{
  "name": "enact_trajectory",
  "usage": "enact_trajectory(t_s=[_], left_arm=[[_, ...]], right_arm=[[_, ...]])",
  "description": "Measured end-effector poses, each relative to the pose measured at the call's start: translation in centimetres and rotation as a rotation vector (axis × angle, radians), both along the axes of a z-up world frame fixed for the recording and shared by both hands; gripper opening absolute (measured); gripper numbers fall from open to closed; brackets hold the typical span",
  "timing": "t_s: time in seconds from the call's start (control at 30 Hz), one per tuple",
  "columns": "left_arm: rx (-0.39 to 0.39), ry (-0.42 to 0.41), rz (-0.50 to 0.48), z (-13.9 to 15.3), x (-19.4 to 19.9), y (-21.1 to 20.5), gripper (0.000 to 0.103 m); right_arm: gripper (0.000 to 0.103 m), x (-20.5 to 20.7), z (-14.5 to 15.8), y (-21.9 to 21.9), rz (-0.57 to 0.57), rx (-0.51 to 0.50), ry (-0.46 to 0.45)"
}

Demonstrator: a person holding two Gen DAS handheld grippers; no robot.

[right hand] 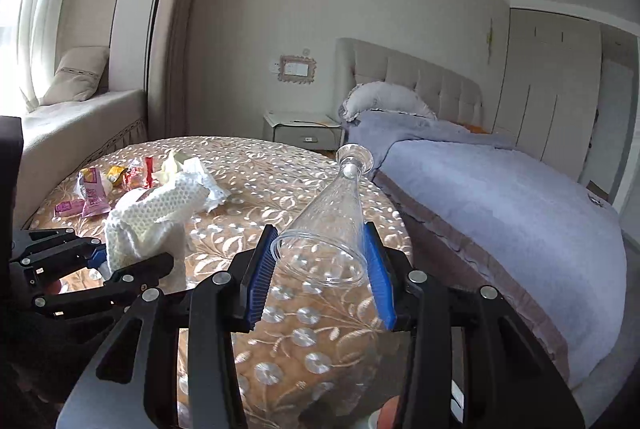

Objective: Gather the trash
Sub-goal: 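Carry tissue and cup to the white bin and open both tools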

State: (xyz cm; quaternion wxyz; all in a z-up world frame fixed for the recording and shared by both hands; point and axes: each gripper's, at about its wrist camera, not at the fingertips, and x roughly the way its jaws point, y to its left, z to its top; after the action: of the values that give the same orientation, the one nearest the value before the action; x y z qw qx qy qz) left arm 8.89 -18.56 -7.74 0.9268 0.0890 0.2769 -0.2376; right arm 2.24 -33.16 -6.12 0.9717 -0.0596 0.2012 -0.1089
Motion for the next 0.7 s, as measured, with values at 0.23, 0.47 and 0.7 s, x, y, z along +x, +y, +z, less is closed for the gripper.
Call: enact_trajectory(t_s=[0.23, 0.47, 0.7], left_arm=[[0.033, 0.013, -0.162, -1.1, -2.8, -6.9, 0.022], [0.089, 0.064, -0.249, -3.1, -4.0, -11.9, 0.022], [0.126, 0.128, -0.382, -6.3, -5.0, -17.3, 0.022]], right_arm=[[0.045, -3.6, -0.9, -4.2, -0.107, 0.030, 0.000], [0.045, -5.8, -2.7, -8.2, -0.227, 0.059, 0.025], [0.045, -7.2, -5.2, -12.1, -0.335, 0.089, 0.074]])
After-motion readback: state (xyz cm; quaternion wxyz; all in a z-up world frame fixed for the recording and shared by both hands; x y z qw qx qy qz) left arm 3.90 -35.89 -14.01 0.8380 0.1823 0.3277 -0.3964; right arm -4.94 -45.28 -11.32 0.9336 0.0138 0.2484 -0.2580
